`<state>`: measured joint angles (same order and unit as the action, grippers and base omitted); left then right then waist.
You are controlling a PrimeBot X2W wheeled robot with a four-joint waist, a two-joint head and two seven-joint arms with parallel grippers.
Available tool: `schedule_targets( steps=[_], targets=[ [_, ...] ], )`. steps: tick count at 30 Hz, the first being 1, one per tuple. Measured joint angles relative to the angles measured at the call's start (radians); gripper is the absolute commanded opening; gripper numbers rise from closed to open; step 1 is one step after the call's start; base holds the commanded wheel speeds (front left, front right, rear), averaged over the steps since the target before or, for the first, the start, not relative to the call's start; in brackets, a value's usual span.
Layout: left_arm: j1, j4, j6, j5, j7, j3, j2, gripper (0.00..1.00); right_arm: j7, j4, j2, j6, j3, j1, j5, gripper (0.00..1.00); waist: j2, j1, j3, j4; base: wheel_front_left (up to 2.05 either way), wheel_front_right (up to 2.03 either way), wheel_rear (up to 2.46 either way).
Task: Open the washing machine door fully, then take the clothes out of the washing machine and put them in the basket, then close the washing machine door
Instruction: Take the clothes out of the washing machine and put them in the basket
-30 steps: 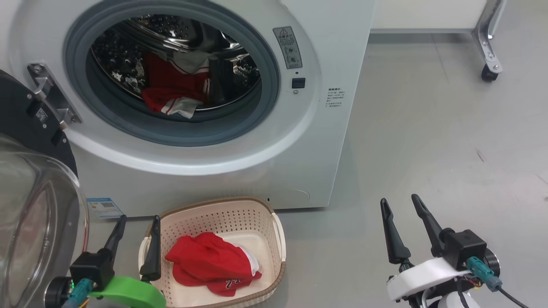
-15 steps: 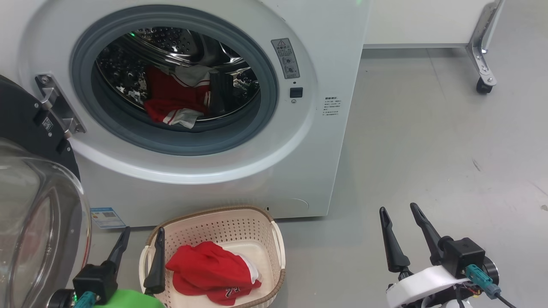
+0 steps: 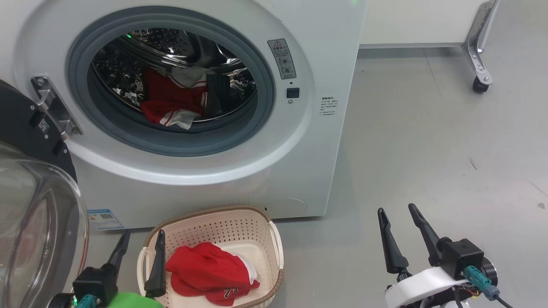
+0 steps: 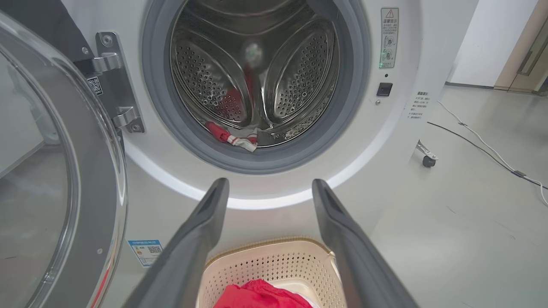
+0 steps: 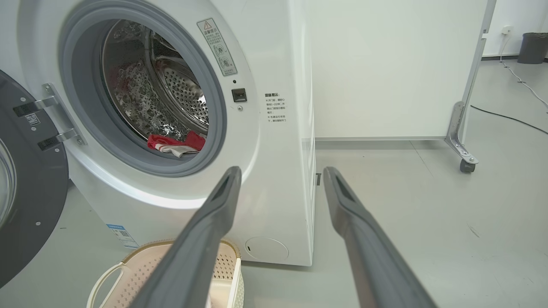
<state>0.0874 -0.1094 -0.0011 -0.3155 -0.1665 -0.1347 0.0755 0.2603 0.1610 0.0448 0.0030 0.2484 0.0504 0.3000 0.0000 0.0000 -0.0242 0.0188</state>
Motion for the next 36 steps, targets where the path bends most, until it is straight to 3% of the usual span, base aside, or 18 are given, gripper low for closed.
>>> schedule_targets(
  steps=[17,30,36],
  targets=[
    [-0.023,-0.01,0.013,-0.035,0.115,-0.024,-0.004,1.0,0.0,-0.048,0.0,0.003,0.02,-0.006,-0.002,1.0,0.0,0.0,-0.089,0.023,0.0,0.0,0.0],
    [-0.269,-0.127,-0.005,-0.046,0.31,-0.04,0.01,1.0,0.0,-0.1,0.0,0.002,0.046,-0.091,-0.011,1.0,0.0,0.0,-0.252,0.058,0.0,0.0,0.0],
    [-0.42,-0.152,-0.006,-0.046,0.394,-0.032,0.048,1.0,0.0,-0.124,0.001,-0.007,0.069,-0.14,0.01,1.0,0.0,0.0,-0.334,0.086,0.0,0.0,0.0]
  ],
)
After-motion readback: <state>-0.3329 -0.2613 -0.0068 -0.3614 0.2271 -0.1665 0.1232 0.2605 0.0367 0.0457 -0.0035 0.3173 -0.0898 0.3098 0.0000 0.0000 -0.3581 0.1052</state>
